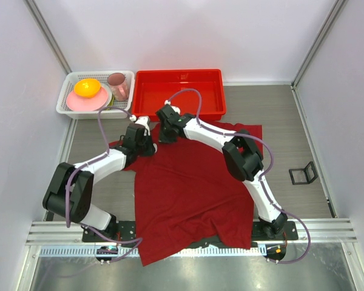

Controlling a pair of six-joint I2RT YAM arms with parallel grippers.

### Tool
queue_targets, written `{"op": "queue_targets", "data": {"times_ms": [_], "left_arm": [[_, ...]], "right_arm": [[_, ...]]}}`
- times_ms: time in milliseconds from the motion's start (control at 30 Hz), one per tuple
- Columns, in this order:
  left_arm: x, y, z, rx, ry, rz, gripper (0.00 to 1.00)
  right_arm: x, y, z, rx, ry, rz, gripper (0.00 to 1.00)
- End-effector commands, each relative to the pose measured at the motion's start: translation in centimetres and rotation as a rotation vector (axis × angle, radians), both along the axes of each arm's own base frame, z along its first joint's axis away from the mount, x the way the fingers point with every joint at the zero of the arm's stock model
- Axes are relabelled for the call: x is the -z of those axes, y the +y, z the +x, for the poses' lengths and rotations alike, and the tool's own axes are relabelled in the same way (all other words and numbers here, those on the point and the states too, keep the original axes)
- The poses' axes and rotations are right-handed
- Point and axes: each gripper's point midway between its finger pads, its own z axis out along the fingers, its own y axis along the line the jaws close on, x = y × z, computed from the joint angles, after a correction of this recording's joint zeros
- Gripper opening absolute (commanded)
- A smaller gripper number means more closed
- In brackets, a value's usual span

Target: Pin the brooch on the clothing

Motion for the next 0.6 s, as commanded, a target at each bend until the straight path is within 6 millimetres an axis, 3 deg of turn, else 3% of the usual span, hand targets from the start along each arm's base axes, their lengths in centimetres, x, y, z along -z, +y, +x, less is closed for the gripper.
{"op": "queue_targets", "data": {"times_ms": [0, 200, 567], "left_arm": [[-1.9, -0.2, 2.6, -0.030, -0.091, 0.009, 0.00], [-1.4, 0.0, 2.9, -0.029, -0.082, 0.036, 0.00], [-0.6, -0.7, 2.8, -0.010, -0.061, 0.043, 0.00]], "right_arm": [[-4.7, 1.0, 0.3, 0.015, -0.039, 0.123, 0.01], [-5.2, 1.7, -0.4, -0.002, -0.006, 0.168, 0.01], [-5.4, 1.6, 0.3, 0.023, 0.020, 0.202, 0.01]]}}
